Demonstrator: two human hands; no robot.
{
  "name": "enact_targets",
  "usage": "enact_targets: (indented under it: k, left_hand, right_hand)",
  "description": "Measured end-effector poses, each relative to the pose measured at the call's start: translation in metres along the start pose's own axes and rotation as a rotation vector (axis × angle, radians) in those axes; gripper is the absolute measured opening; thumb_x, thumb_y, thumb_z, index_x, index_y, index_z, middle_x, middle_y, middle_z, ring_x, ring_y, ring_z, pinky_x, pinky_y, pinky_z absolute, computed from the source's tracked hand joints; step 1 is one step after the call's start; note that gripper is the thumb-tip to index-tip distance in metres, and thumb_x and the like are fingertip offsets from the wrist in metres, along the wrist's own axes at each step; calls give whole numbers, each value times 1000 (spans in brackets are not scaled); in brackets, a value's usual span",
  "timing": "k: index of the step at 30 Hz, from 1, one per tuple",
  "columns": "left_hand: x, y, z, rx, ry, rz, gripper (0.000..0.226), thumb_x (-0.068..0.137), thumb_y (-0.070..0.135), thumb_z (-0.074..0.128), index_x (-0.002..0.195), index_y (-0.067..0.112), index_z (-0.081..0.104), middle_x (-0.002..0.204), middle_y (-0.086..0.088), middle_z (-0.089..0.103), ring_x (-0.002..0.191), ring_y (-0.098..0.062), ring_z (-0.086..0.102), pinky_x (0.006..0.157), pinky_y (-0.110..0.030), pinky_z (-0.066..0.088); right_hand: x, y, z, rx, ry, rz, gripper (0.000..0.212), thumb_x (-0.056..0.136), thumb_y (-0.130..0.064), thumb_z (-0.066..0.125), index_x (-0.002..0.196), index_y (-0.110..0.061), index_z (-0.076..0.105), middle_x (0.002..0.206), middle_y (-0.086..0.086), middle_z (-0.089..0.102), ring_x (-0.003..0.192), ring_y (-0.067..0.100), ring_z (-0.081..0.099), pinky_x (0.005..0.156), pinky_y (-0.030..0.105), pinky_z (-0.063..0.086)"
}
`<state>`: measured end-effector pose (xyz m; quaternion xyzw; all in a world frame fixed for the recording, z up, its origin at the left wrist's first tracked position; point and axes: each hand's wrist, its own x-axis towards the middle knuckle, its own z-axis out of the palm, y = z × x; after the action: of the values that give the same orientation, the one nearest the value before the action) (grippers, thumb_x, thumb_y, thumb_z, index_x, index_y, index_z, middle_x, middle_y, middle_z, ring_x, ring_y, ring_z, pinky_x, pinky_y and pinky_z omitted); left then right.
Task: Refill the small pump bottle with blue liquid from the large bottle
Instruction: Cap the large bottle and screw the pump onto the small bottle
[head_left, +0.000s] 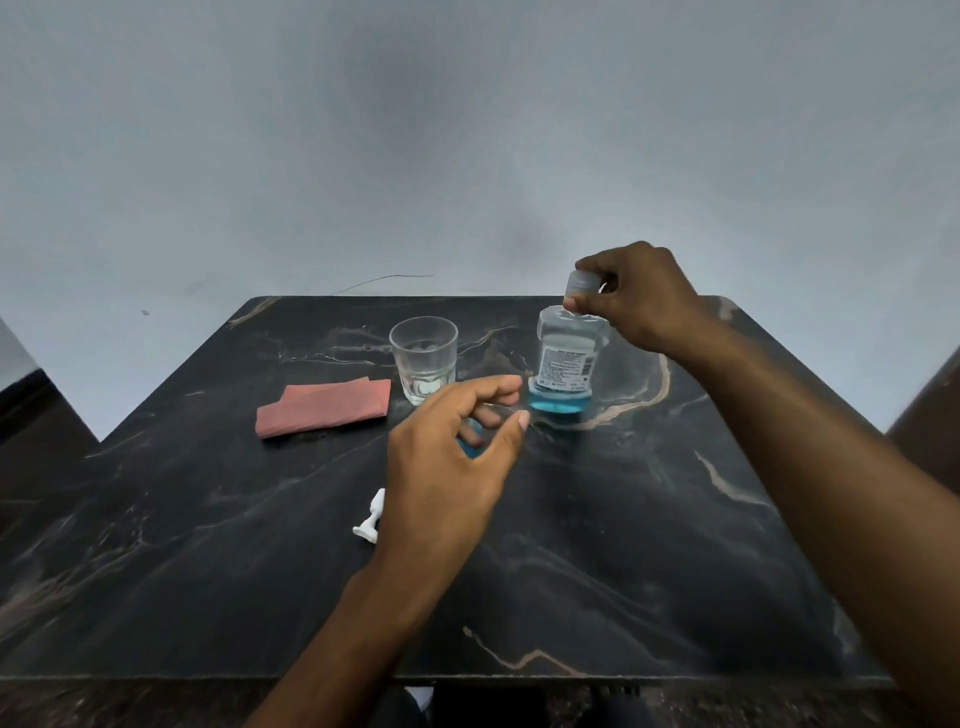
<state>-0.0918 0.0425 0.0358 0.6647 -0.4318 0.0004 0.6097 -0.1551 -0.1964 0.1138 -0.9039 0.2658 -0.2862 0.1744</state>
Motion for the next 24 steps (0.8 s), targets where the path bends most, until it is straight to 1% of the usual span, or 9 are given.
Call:
enact_targets:
  k: [2, 5, 7, 11, 13, 15, 19, 21, 24]
  left_hand:
    - [3, -8, -5, 36, 36, -5, 31, 87, 16, 80, 115, 27, 75, 94, 14, 72, 83, -6, 66, 78, -15, 52]
    - [4, -21, -13, 45, 95, -29, 30, 88, 15, 79, 114, 27, 75, 89, 12, 69, 76, -5, 59, 72, -15, 50]
    - [3, -28, -18, 6, 138, -52, 27, 90, 15, 76, 114, 28, 74, 92, 9, 72, 79, -11, 64, 73, -17, 54]
    - [-4, -37, -23, -64, 218, -115, 26, 92, 18, 73, 111, 36, 71, 96, 13, 75, 86, -10, 70, 75, -10, 53]
    - [-9, -43, -25, -70, 214, -144, 24, 91, 23, 72, 109, 39, 71, 95, 13, 74, 85, -9, 70, 76, -15, 55]
    - [-13, -48, -26, -83, 216, -176, 22, 92, 23, 71, 108, 39, 72, 95, 13, 74, 84, -7, 70, 75, -21, 56]
    - [-20, -57, -32, -94, 245, -235, 21, 94, 19, 72, 106, 36, 74, 93, 11, 75, 82, -7, 69, 73, -31, 57]
    - [-20, -62, -42, -86, 276, -263, 22, 94, 17, 72, 102, 37, 74, 93, 14, 76, 84, -5, 71, 75, -23, 57]
    - [-19, -73, -59, -41, 266, -328, 23, 94, 13, 71, 96, 36, 74, 88, 12, 77, 82, 0, 72, 74, -12, 55]
  right_hand:
    - [13, 9, 10, 7, 11, 20, 15, 85, -25, 77, 81, -11, 71, 80, 1, 70, 73, 19, 60, 59, 24, 42]
    - [25, 17, 22, 9, 27, 49, 18, 87, -23, 74, 90, -5, 71, 87, 7, 70, 80, 25, 63, 68, 31, 49]
    - [31, 19, 27, -7, 32, 58, 21, 88, -24, 72, 90, -3, 68, 90, 10, 69, 84, 29, 63, 71, 37, 51]
    - [40, 20, 29, -17, 19, 61, 29, 88, -23, 73, 107, -2, 69, 105, 13, 70, 88, 27, 61, 75, 33, 47]
    - [43, 19, 28, -25, -12, 75, 38, 87, -24, 74, 120, -6, 67, 117, 12, 68, 95, 23, 61, 81, 28, 43]
    - [46, 20, 27, -47, -44, 96, 51, 87, -29, 75, 132, -13, 61, 129, 9, 64, 111, 23, 60, 86, 25, 40]
    - [46, 20, 26, -116, -53, 75, 70, 84, -41, 76, 144, -16, 50, 141, 7, 57, 128, 24, 53, 99, 33, 40]
    - [42, 17, 23, -151, -26, 52, 77, 85, -47, 74, 149, -17, 43, 143, 7, 56, 132, 27, 49, 106, 38, 39]
    - [30, 5, 20, -149, 65, 16, 72, 86, -45, 72, 147, -18, 46, 139, 8, 56, 123, 30, 54, 104, 42, 44]
